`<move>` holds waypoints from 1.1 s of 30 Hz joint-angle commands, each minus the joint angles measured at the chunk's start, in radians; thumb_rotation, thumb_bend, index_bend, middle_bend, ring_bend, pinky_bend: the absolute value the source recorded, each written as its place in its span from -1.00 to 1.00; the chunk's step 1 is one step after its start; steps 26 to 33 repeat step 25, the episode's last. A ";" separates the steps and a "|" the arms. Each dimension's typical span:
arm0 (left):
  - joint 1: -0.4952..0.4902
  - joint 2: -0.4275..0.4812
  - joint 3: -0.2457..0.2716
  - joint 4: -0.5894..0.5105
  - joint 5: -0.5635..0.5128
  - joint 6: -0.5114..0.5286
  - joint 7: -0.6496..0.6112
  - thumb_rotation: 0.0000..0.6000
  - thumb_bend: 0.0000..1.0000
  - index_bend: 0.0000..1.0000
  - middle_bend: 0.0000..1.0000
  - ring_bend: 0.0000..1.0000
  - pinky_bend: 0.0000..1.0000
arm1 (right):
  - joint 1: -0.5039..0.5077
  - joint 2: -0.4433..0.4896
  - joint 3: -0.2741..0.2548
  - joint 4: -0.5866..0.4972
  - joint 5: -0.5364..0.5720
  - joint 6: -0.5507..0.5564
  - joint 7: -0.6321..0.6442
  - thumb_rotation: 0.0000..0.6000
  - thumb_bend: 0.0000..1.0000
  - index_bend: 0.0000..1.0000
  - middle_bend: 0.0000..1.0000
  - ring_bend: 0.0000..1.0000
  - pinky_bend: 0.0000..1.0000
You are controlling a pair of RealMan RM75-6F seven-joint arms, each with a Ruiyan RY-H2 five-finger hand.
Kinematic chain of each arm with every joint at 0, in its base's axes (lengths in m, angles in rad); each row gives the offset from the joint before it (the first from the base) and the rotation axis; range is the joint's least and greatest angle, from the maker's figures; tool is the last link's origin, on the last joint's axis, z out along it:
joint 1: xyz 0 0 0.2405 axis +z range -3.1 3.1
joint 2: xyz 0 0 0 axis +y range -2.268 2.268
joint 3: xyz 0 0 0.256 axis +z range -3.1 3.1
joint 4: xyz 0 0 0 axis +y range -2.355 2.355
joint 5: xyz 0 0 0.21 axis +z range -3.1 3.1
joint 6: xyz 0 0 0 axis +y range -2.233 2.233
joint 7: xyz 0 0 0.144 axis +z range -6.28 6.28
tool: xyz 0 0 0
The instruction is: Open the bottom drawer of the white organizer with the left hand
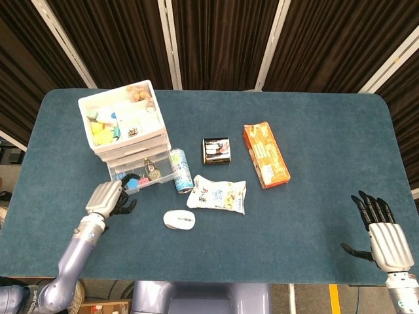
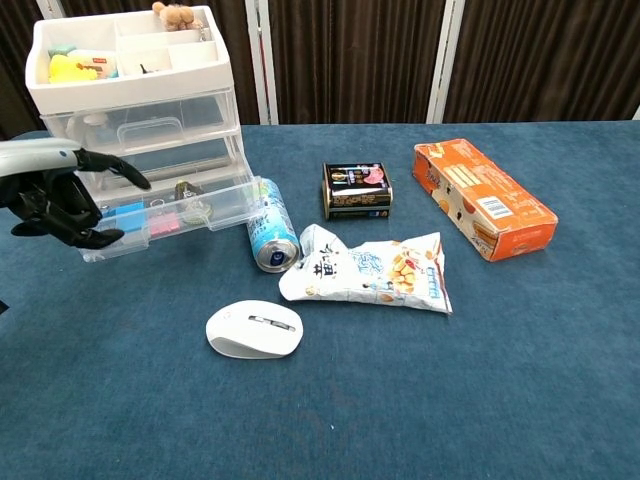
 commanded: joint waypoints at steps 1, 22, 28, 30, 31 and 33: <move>0.027 0.011 0.037 0.017 0.077 0.056 0.019 1.00 -0.80 -0.89 0.18 0.22 0.42 | 0.000 0.000 0.000 0.000 0.002 -0.002 -0.002 1.00 -0.84 -1.00 -1.00 -1.00 -1.00; 0.402 0.193 0.344 0.228 0.710 0.515 -0.111 1.00 -0.82 -1.00 -1.00 -1.00 -0.83 | -0.031 -0.016 0.005 0.037 -0.053 0.102 -0.097 1.00 -0.84 -1.00 -1.00 -1.00 -1.00; 0.440 0.202 0.348 0.263 0.742 0.546 -0.167 1.00 -0.82 -1.00 -1.00 -1.00 -0.83 | -0.040 -0.024 -0.003 0.050 -0.067 0.114 -0.097 1.00 -0.84 -1.00 -1.00 -1.00 -1.00; 0.440 0.202 0.348 0.263 0.742 0.546 -0.167 1.00 -0.82 -1.00 -1.00 -1.00 -0.83 | -0.040 -0.024 -0.003 0.050 -0.067 0.114 -0.097 1.00 -0.84 -1.00 -1.00 -1.00 -1.00; 0.440 0.202 0.348 0.263 0.742 0.546 -0.167 1.00 -0.82 -1.00 -1.00 -1.00 -0.83 | -0.040 -0.024 -0.003 0.050 -0.067 0.114 -0.097 1.00 -0.84 -1.00 -1.00 -1.00 -1.00; 0.440 0.202 0.348 0.263 0.742 0.546 -0.167 1.00 -0.82 -1.00 -1.00 -1.00 -0.83 | -0.040 -0.024 -0.003 0.050 -0.067 0.114 -0.097 1.00 -0.84 -1.00 -1.00 -1.00 -1.00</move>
